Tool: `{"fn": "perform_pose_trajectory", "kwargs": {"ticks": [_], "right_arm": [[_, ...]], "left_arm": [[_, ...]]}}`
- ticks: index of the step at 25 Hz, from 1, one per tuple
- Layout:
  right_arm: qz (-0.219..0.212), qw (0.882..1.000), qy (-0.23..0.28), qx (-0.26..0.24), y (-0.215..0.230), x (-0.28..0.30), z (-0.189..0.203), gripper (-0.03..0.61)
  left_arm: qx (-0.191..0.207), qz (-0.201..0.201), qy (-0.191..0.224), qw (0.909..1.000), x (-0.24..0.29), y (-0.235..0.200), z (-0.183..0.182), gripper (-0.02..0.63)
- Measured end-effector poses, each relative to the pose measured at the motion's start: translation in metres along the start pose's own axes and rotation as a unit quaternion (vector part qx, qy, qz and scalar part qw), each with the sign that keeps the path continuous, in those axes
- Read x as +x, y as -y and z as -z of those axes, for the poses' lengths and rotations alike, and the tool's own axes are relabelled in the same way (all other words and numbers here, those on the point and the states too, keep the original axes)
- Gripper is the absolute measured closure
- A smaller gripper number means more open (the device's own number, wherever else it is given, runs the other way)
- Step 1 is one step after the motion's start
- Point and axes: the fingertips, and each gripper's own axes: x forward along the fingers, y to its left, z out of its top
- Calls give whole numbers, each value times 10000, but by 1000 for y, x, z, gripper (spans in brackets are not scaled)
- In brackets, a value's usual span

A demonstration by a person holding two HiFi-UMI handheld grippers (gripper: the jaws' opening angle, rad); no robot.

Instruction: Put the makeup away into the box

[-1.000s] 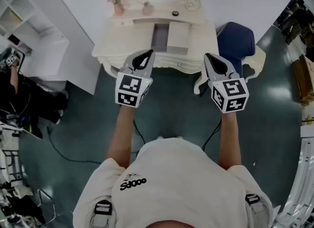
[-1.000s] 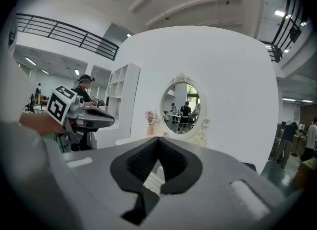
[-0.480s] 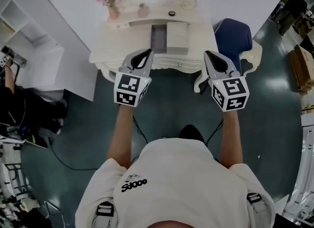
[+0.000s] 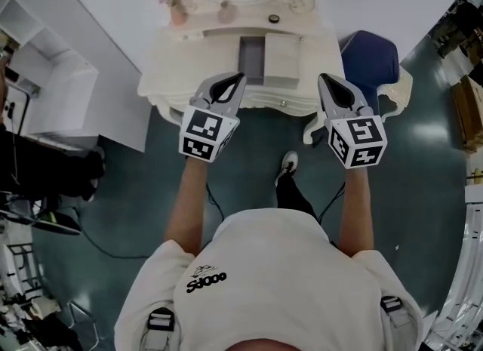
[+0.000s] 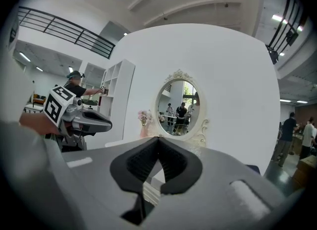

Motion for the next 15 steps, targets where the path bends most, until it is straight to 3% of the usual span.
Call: {"fn": "perform_pose_trajectory", "kwargs": {"ticks": [5,15], "right_arm": [[-98,9989,16,453,51,49,10,577],[-604,9971,196,422,156,168,-14,577]], "left_arm": [[-93,-72,-134,9998,56,-25,3,597],[-318,-579,-198,9976,186,-107,-19,597]]}}
